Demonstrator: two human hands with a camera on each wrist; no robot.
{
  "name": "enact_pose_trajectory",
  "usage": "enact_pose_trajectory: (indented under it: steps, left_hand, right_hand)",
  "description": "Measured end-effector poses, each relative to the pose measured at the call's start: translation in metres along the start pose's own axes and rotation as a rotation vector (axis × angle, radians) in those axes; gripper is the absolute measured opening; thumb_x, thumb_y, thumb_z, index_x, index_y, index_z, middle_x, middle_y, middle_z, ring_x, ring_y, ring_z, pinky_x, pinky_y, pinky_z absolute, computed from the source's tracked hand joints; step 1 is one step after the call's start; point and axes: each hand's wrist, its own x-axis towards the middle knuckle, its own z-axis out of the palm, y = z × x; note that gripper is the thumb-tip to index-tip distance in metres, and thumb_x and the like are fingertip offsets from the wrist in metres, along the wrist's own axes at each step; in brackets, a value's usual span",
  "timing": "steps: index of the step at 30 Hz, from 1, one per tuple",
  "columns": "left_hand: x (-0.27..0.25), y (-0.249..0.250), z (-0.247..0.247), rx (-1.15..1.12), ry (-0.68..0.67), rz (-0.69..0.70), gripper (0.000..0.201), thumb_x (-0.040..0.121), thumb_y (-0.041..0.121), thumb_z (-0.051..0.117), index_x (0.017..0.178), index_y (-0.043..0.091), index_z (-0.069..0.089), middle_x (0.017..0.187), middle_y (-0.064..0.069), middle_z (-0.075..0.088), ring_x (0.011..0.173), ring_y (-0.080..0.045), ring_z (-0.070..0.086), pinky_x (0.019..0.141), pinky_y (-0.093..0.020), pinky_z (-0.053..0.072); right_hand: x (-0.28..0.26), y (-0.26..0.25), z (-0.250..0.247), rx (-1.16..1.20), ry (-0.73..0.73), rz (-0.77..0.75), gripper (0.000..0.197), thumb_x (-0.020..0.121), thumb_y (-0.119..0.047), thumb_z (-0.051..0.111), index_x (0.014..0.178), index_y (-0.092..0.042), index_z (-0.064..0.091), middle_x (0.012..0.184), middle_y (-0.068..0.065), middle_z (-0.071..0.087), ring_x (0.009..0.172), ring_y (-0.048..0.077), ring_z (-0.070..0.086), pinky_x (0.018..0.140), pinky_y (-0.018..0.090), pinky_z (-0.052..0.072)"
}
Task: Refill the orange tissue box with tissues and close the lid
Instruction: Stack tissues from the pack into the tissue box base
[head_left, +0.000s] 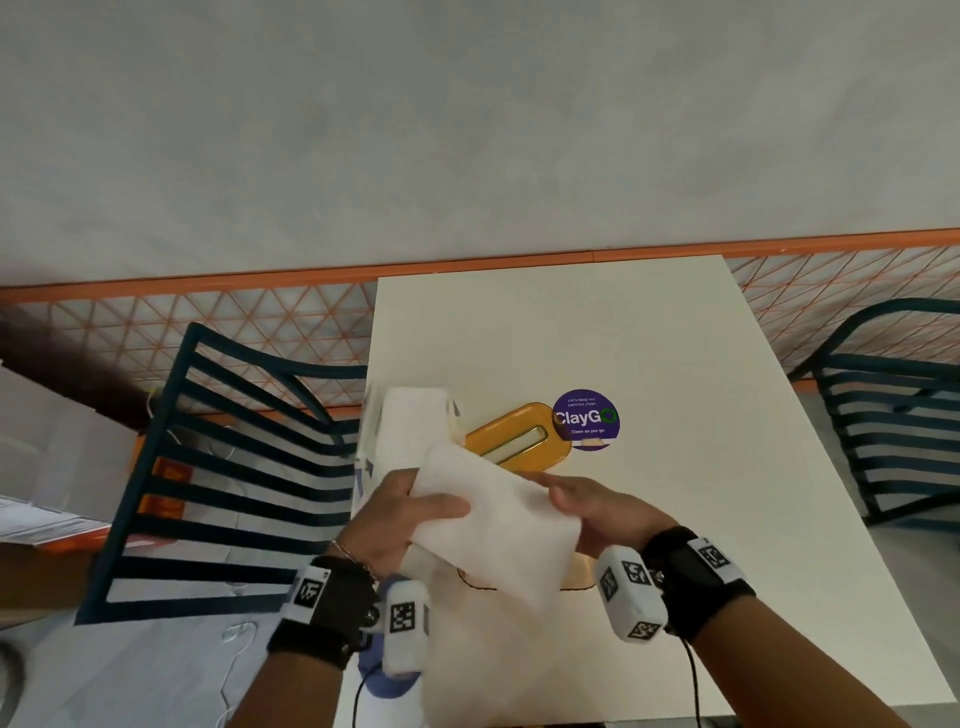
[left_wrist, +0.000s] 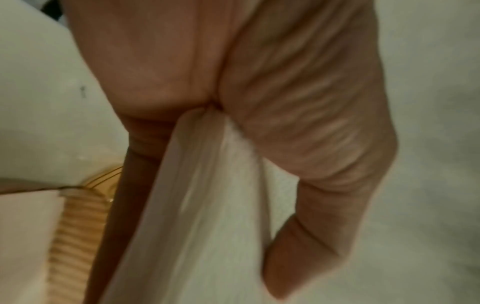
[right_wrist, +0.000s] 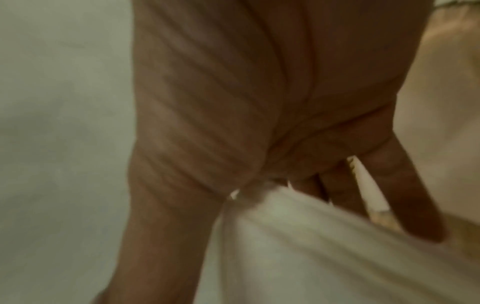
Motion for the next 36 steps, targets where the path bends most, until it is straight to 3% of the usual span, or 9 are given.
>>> enact_pose_trajectory:
  steps: [4,7,11,15,18,22,26,29,36]
  left_hand:
    - [0.009,-0.034,0.022,0.043,0.179,-0.077,0.056,0.063,0.032,0.09,0.116,0.02,0.075,0.112,-0.006,0.078,0.111,-0.032,0.069,0.097,-0.058,0.056]
    - [0.014,-0.054,0.037,0.106,0.298,-0.111,0.042,0.072,0.033,0.085,0.111,0.023,0.076,0.105,0.002,0.079,0.106,-0.026,0.07,0.094,-0.052,0.058]
    - [0.019,-0.069,0.047,0.329,0.336,-0.107,0.028,0.083,0.03,0.079,0.109,0.022,0.073,0.102,0.005,0.077,0.099,-0.019,0.07,0.092,-0.043,0.059]
    - [0.021,-0.068,0.052,0.597,0.407,-0.084,0.022,0.086,0.029,0.074,0.105,0.02,0.069,0.096,0.007,0.073,0.093,-0.016,0.068,0.074,-0.026,0.051]
    - [0.021,-0.062,0.057,0.759,0.38,-0.061,0.009,0.088,0.025,0.072,0.091,0.02,0.066,0.081,0.01,0.067,0.082,-0.013,0.064,0.058,-0.014,0.04]
    - [0.028,-0.057,0.064,0.927,0.358,-0.118,0.025,0.085,0.015,0.069,0.068,0.019,0.051,0.065,0.01,0.055,0.061,-0.007,0.054,0.048,-0.014,0.032]
    - [0.041,-0.05,0.071,1.059,0.289,-0.23,0.01,0.083,0.014,0.07,0.083,0.008,0.062,0.09,-0.007,0.072,0.085,-0.02,0.071,0.06,-0.021,0.046]
    - [0.048,-0.051,0.076,1.135,0.269,-0.261,0.028,0.084,0.016,0.074,0.108,0.003,0.068,0.111,-0.01,0.075,0.103,-0.023,0.072,0.075,-0.023,0.054]
    - [0.054,-0.057,0.081,1.226,0.308,-0.263,0.057,0.084,0.021,0.077,0.134,0.006,0.054,0.134,-0.012,0.063,0.122,-0.027,0.064,0.099,-0.031,0.055]
  right_hand:
    - [-0.005,0.015,-0.013,-0.167,0.146,0.095,0.063,0.075,-0.038,0.088,0.132,-0.022,0.066,0.129,0.011,0.069,0.119,0.032,0.066,0.108,0.049,0.049]
    - [-0.009,0.024,-0.023,-0.219,0.302,0.138,0.045,0.084,-0.025,0.08,0.127,-0.028,0.07,0.12,0.005,0.075,0.111,0.028,0.071,0.102,0.047,0.055]
    - [0.0,0.033,-0.035,-0.313,0.554,0.134,0.036,0.083,-0.013,0.079,0.118,-0.013,0.072,0.11,0.009,0.077,0.1,0.029,0.074,0.092,0.046,0.06]
    - [0.024,0.039,-0.041,-0.712,0.827,0.118,0.031,0.076,-0.02,0.084,0.105,-0.016,0.074,0.11,0.004,0.071,0.101,0.024,0.065,0.09,0.037,0.056]
    - [0.034,0.039,-0.037,-0.985,0.868,0.148,0.031,0.078,-0.026,0.083,0.106,-0.016,0.074,0.111,0.004,0.066,0.097,0.02,0.059,0.079,0.027,0.046]
    - [0.038,0.041,-0.036,-1.079,0.881,0.253,0.044,0.074,-0.029,0.086,0.112,-0.012,0.071,0.112,0.004,0.064,0.091,0.016,0.056,0.073,0.023,0.044]
    - [0.04,0.039,-0.036,-1.129,0.882,0.287,0.044,0.078,-0.029,0.084,0.114,-0.009,0.069,0.109,0.006,0.066,0.089,0.018,0.061,0.072,0.024,0.049]
    - [0.043,0.036,-0.028,-1.254,0.883,0.292,0.032,0.09,-0.025,0.071,0.116,-0.007,0.064,0.112,0.009,0.068,0.097,0.024,0.066,0.081,0.029,0.055]
    - [0.045,0.044,-0.016,-1.53,0.83,0.249,0.025,0.099,-0.017,0.058,0.122,-0.008,0.062,0.119,0.011,0.065,0.106,0.026,0.067,0.09,0.032,0.055]
